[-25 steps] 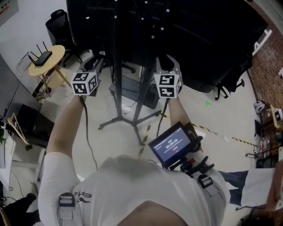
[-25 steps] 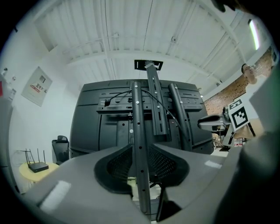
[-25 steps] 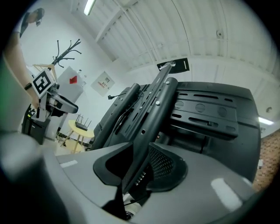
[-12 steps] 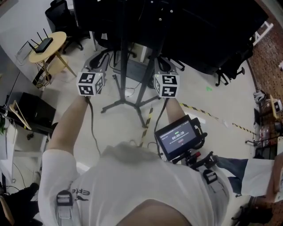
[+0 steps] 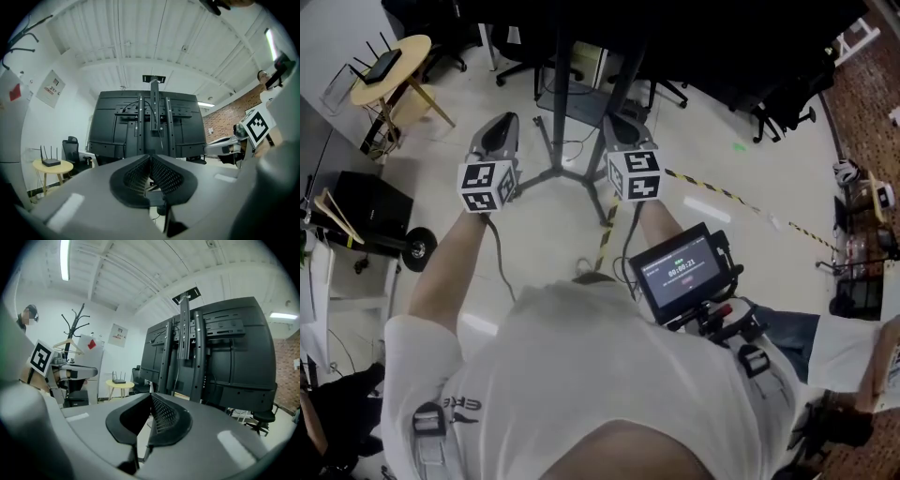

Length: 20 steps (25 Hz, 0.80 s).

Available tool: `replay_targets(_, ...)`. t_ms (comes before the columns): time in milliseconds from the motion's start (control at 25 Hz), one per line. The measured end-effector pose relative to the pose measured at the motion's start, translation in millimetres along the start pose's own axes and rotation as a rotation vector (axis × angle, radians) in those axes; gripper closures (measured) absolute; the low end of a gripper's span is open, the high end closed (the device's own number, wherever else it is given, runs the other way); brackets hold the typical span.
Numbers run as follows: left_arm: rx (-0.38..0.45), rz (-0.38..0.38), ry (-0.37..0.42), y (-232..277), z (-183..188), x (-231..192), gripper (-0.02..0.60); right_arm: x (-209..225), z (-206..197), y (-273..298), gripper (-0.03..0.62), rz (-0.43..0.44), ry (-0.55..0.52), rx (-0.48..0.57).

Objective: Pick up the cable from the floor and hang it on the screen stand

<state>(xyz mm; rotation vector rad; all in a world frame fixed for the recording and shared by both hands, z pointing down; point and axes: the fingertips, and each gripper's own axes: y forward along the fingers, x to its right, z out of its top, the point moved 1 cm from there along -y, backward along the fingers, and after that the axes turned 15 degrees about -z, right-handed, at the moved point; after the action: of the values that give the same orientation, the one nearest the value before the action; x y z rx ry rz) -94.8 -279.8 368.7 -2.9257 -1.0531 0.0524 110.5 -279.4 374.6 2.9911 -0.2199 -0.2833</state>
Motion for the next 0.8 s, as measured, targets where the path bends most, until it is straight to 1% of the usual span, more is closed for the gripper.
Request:
replay_targets(240, -0.032, 0.042, -0.032, -32, -36, 10, 0.571, -29, -33, -20, 0.580, 0.071, 0.008, -0.025)
replay_targets(480, -0.060, 0.085, 0.004, -58, -61, 15, 0.578, -51, -57, -30, 0.580, 0.113, 0.039, -0.051)
replay_targets(600, -0.086, 0.086, 0.038, -70, -79, 43, 0.578, -50, -76, -48, 0.580, 0.134, 0.046, -0.061)
replay_targets(680, -0.112, 0.088, 0.043, -77, -91, 68, 0.578, -44, -87, -63, 0.580, 0.147, 0.053, -0.065)
replay_targets(800, -0.113, 0.101, 0.032, -76, -101, 79, 0.578, -38, -97, -65, 0.580, 0.156, 0.062, -0.064)
